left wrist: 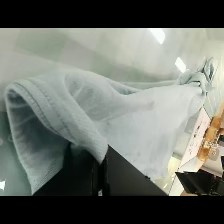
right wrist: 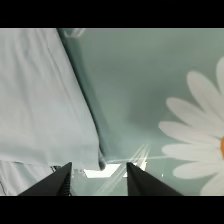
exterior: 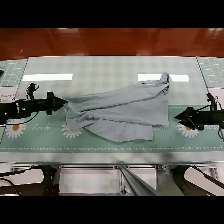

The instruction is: Fold the shirts.

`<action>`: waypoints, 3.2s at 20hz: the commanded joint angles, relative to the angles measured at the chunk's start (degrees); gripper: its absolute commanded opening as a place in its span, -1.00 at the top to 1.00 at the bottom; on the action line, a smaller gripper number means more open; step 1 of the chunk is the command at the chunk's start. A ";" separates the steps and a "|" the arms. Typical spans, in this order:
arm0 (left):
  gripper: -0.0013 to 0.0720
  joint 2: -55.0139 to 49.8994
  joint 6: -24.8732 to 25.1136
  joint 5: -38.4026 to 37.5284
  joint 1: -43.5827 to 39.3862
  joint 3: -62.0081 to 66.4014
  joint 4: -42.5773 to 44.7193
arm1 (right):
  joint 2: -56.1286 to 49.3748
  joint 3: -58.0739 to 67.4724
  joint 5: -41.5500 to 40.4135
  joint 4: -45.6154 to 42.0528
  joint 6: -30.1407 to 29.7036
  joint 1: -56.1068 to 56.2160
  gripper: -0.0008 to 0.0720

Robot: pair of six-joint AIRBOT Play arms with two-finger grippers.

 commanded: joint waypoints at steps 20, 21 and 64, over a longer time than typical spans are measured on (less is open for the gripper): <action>0.88 0.17 -0.04 -0.96 -0.02 0.31 -0.22 | -13.94 10.99 -5.31 6.38 4.04 19.67 0.90; 0.88 0.52 -0.04 -1.60 -0.02 0.81 -0.22 | -13.81 12.74 -3.85 6.47 3.61 19.47 0.90; 0.88 20.28 -18.75 2.32 -6.95 24.50 25.14 | 1.49 44.74 -1.57 -1.01 6.45 19.56 0.90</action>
